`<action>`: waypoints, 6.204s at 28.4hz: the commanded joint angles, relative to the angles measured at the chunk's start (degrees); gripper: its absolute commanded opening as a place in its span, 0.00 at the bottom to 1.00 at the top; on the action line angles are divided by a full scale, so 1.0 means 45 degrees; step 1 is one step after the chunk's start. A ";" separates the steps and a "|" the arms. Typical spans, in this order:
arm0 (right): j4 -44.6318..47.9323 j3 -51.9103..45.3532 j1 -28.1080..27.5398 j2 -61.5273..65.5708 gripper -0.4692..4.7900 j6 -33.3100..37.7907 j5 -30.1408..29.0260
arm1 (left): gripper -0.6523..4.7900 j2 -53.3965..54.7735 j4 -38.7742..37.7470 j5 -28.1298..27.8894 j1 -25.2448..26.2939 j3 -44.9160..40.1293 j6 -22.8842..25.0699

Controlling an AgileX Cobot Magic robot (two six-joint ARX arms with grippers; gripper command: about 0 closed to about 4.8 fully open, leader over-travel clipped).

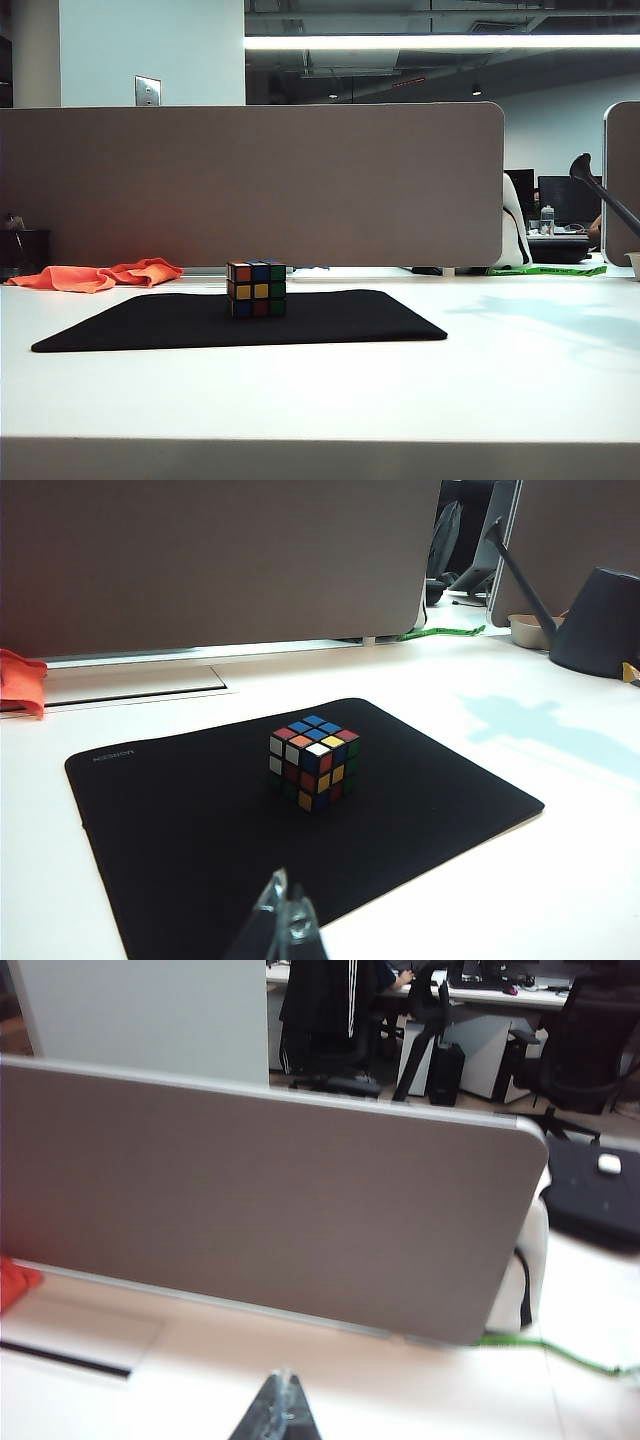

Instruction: Pick up the cube on the right side of the mouse pad, then place it in the center of the mouse pad.

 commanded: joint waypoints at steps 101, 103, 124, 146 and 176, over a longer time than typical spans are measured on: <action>0.4847 -2.2406 -0.2846 -1.9841 0.09 0.0039 0.0515 | 0.11 0.0015 0.0083 -0.1967 0.0015 0.0039 -0.0316; 0.4852 -2.2401 -0.2846 -1.9841 0.09 0.0039 0.0510 | 0.11 0.0015 0.0083 -0.2861 0.0015 0.0039 -0.0316; 0.4843 -2.2406 -0.2841 -1.9836 0.09 0.0282 0.0413 | 0.11 0.0015 -0.0976 -0.5425 0.0010 0.0034 0.1035; 0.4260 -2.2430 -0.2846 -1.9836 0.09 0.0301 0.0563 | 0.11 0.0015 0.0816 -0.5372 0.0019 0.0034 0.0806; 0.4274 -2.2430 -0.2846 -1.9841 0.09 -0.0063 -0.1151 | 0.11 0.0015 0.0845 -0.4697 0.0015 0.0034 0.0068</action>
